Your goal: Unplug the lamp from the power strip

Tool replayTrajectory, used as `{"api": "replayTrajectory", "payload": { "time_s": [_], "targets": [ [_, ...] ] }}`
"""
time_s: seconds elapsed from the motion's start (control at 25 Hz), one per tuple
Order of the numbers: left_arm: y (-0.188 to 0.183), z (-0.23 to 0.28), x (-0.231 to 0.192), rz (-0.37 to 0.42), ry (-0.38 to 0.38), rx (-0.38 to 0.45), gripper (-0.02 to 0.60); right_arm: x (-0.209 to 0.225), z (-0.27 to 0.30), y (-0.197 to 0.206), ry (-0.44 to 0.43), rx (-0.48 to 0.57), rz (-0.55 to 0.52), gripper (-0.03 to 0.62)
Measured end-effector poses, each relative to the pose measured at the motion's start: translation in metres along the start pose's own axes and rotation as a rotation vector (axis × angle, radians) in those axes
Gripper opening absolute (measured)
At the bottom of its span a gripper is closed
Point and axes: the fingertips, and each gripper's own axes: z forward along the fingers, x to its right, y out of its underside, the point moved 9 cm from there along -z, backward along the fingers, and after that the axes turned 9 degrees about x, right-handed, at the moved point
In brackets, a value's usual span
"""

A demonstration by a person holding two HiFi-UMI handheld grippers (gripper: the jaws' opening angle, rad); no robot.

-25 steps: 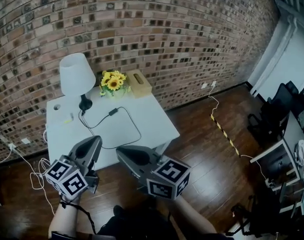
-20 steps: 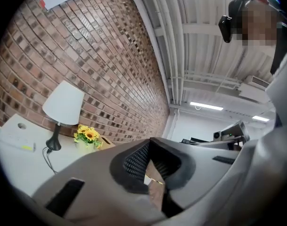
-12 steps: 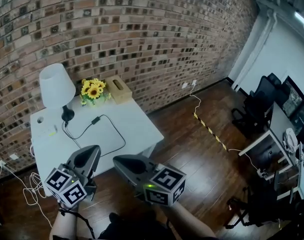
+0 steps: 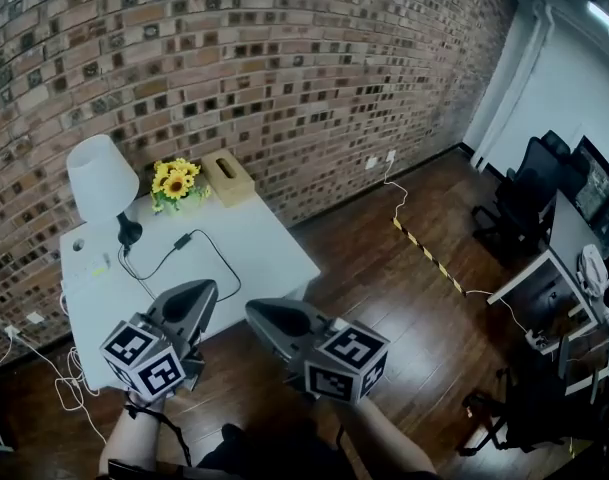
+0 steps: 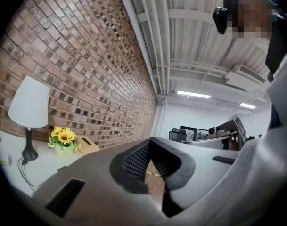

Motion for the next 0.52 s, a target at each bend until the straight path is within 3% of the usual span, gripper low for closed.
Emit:
{"api": "replayTrajectory", "payload": {
  "time_s": [0.16, 0.52],
  "targets": [
    [-0.013, 0.01, 0.01, 0.109, -0.019, -0.003, 0.009, 0.016, -0.007, -0.012, -0.012, 0.026, 0.013, -0.005],
    [-0.018, 0.008, 0.016, 0.136, -0.069, -0.02, 0.009, 0.028, -0.007, -0.013, -0.045, 0.032, 0.044, -0.005]
  ]
}}
